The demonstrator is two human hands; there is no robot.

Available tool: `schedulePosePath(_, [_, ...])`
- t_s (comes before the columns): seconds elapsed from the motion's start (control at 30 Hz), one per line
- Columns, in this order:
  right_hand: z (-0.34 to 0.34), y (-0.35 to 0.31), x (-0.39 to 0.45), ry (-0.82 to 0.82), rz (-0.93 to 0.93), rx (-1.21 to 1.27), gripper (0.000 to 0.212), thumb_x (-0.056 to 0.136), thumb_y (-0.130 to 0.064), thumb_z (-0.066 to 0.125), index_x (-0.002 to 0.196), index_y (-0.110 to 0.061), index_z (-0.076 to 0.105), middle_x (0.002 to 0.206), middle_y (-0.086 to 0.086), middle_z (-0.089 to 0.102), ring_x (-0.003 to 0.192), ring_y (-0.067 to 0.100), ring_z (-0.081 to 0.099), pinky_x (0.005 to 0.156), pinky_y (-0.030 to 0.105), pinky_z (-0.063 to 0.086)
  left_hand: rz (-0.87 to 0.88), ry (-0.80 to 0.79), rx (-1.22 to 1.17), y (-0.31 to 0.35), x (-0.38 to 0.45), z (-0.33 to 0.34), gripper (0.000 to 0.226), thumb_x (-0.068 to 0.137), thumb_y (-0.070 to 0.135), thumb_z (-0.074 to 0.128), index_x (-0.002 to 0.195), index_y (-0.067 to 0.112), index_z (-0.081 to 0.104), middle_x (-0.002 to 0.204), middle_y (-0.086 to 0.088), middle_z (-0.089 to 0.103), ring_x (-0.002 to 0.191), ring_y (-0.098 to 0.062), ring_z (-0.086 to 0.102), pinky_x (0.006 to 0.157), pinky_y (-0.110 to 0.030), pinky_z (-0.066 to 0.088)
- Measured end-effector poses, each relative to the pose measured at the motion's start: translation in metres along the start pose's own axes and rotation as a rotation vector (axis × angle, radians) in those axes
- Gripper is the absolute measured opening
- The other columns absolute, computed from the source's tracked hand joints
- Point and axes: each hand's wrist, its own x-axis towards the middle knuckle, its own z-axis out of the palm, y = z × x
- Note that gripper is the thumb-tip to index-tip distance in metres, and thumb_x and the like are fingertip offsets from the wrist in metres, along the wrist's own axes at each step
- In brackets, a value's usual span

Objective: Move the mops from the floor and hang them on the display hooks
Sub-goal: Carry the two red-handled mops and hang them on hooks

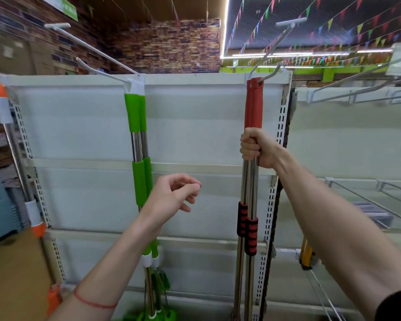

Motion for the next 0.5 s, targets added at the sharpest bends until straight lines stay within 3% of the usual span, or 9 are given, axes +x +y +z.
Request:
schedulePosePath(0.13, [0.013,0.001,-0.013,0.210,-0.063,-0.179,0.030,0.084,-0.023,0.060,0.059,-0.021,0.043,0.047,-0.004,0.041,0.042,0.015,0.035,0.048,0.030,0.036,-0.009,0.013,-0.017,-0.003,-0.005,0.005,0.010,0.097,0.008,0.068,0.095,0.007,0.078,0.076,-0.001,0.070,0.071,-0.013,0.066,0.061,-0.028,0.057])
schedulePosePath(0.23, [0.017,0.002,-0.031,0.431,-0.189,-0.621,0.031,0.088,-0.045,0.060,0.073,-0.020,0.051,0.054,-0.008,0.051,0.042,0.007,0.049,0.044,0.021,0.043,-0.007,0.045,-0.042,-0.005,-0.009,0.004,0.010,0.097,0.009,0.068,0.094,0.007,0.078,0.075,-0.001,0.071,0.072,-0.015,0.067,0.061,-0.028,0.057])
schedulePosePath(0.3, [0.016,0.006,-0.046,0.542,-0.243,-0.964,0.035,0.090,-0.053,0.057,0.085,-0.019,0.053,0.071,-0.003,0.057,0.058,0.012,0.057,0.054,0.027,0.049,0.001,0.080,-0.051,-0.006,-0.013,0.000,0.010,0.097,0.009,0.069,0.094,0.008,0.078,0.076,-0.002,0.072,0.073,-0.016,0.067,0.061,-0.029,0.057])
schedulePosePath(0.37, [0.020,0.010,-0.061,0.664,-0.281,-1.154,0.037,0.092,-0.050,0.055,0.097,-0.014,0.054,0.091,0.006,0.061,0.079,0.027,0.059,0.068,0.039,0.048,0.012,0.129,-0.057,-0.009,-0.020,-0.005,0.010,0.097,0.009,0.068,0.093,0.008,0.078,0.076,-0.003,0.072,0.073,-0.017,0.068,0.060,-0.029,0.057])
schedulePosePath(0.43, [0.034,0.015,-0.077,0.742,-0.405,-1.179,0.028,0.092,-0.040,0.055,0.091,-0.012,0.052,0.087,0.010,0.061,0.076,0.033,0.055,0.065,0.039,0.040,0.030,0.185,-0.066,-0.010,-0.029,-0.015,0.010,0.097,0.008,0.068,0.093,0.009,0.077,0.074,-0.003,0.071,0.071,-0.017,0.067,0.060,-0.029,0.056])
schedulePosePath(0.5, [0.058,0.022,-0.092,0.720,-0.499,-1.150,0.021,0.089,-0.033,0.055,0.085,-0.013,0.050,0.075,0.007,0.057,0.067,0.032,0.052,0.060,0.038,0.037,0.058,0.241,-0.063,-0.012,-0.042,-0.028,0.008,0.096,0.006,0.069,0.094,0.007,0.076,0.073,-0.003,0.071,0.069,-0.016,0.067,0.060,-0.031,0.054])
